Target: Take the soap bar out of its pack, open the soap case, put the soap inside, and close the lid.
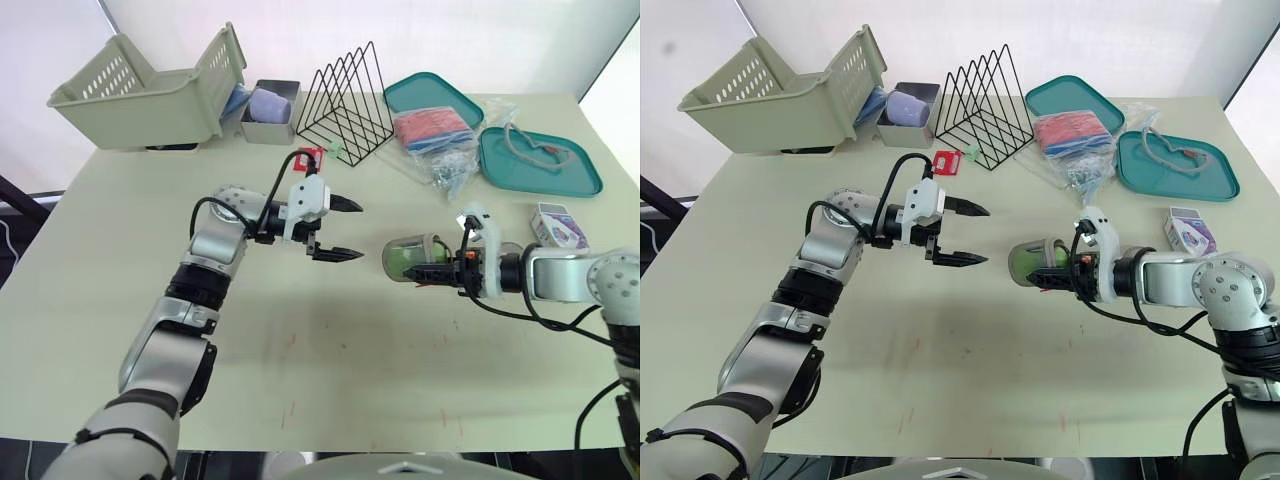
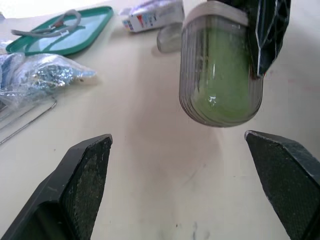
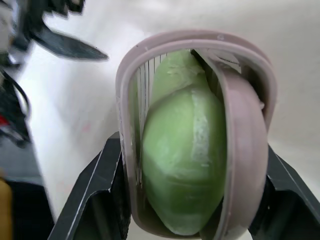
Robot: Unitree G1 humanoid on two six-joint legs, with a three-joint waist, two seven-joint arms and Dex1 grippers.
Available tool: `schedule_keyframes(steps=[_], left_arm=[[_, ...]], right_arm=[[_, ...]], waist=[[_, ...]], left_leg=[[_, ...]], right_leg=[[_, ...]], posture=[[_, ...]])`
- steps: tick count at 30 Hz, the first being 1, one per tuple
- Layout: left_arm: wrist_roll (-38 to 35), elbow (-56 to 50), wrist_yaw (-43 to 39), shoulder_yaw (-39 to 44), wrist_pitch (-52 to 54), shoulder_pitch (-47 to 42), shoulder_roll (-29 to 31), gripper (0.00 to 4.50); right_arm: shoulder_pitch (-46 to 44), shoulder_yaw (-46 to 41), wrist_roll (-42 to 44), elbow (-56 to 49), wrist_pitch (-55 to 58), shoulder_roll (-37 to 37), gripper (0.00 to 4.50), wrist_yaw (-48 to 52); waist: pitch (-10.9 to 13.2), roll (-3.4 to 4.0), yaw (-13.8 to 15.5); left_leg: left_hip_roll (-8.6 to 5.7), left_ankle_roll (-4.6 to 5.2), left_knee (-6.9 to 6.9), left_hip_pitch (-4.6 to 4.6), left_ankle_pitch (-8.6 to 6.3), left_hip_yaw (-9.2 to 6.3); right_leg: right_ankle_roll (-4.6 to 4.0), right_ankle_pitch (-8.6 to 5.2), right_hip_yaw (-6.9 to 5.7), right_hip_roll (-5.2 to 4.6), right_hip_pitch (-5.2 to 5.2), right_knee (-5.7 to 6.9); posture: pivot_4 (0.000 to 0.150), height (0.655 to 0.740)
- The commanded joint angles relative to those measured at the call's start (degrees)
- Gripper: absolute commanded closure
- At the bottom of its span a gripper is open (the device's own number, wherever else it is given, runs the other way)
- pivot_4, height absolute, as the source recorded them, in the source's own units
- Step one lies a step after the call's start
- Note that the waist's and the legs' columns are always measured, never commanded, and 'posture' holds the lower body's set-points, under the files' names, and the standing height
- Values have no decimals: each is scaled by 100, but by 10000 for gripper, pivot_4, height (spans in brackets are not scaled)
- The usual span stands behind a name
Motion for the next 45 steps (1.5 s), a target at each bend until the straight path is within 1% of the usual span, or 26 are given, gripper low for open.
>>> schedule_keyframes(steps=[1, 6, 10, 13, 17, 19, 21, 25, 29, 34, 45], left_arm=[[-343, -514, 8, 130, 670, 80, -4, 0], [-572, -984, 13, 59, 1459, 243, -44, 0], [-614, -1274, 129, -70, 1777, 359, -216, 0], [-541, -1397, 269, -195, 1785, 433, -395, 0], [-478, -1561, 480, -376, 1790, 561, -606, 0], [-439, -1598, 645, -437, 1789, 600, -724, 0], [-432, -1636, 750, -458, 1816, 629, -801, 0], [-448, -1828, 1007, -477, 1947, 792, -916, 0], [-434, -2012, 1244, -516, 2044, 942, -993, 0], [-495, -2103, 1368, -543, 2171, 1013, -1044, 0], [-245, -1787, 1614, -735, 1891, 899, -1355, 0]], right_arm=[[-413, 389, -1073, -636, -559, -645, 23945, 1236], [-972, 1561, -2867, -1098, -1462, -1744, 23945, 2889], [-1752, 2431, -4000, -1231, -1885, -2207, 23945, 4111], [-2331, 3080, -4673, -1334, -1920, -2257, 23945, 4891], [-3110, 3890, -5438, -1302, -1600, -1969, 23945, 5479], [-3416, 4488, -6107, -1073, -1589, -1765, 23945, 5579], [-3541, 4763, -6478, -903, -1571, -1603, 23945, 5621], [-3628, 5075, -7035, -581, -1443, -1256, 23945, 5620], [-3579, 5139, -7333, -420, -1272, -1005, 23945, 5592], [-3492, 5088, -7461, -426, -1120, -866, 23945, 5599], [-3445, 5001, -7607, -465, -1119, -801, 23945, 5707]], waist=[[4, 6, -2], [6, 9, 8], [11, 16, 4], [12, 17, 2], [13, 18, -2], [13, 20, 5], [13, 20, 16], [13, 20, 17], [13, 20, -1], [12, 20, -20], [12, 20, -26]], left_leg=[[0, 0, 0, 0, 0, 0], [0, 0, -1, 0, 0, -1], [0, 0, 2, 1, 0, 2], [0, 0, 1, 2, 0, 1], [0, 0, 0, 2, 0, 5], [0, -1, 1, 2, 0, 5], [0, -1, 4, 2, 0, 7], [-1, -1, 4, -1, 0, 7], [-1, -1, 6, 3, 1, 5], [0, -1, 9, 13, 1, 4], [0, -1, 11, 15, 1, 3]], right_leg=[[0, 0, 0, 0, -1, 1], [1, 0, -2, -1, -1, -2], [0, -1, 0, -1, -4, 0], [0, -1, 0, 0, -5, 0], [-1, -1, 5, 0, -11, 3], [-1, -1, 5, -1, -11, 5], [-1, -1, 5, -1, -11, 5], [-1, 0, 5, -2, -12, 3], [-1, 0, 4, -2, -10, 9], [-2, 0, 5, 0, -5, 18], [-2, 0, 5, 1, -2, 20]], posture=[[1500, 7400], [1500, 7400], [1500, 7400], [1500, 7400], [1500, 7400], [1500, 7400], [1500, 7400], [1500, 7400], [1500, 7400], [1500, 7400], [1500, 7400]])
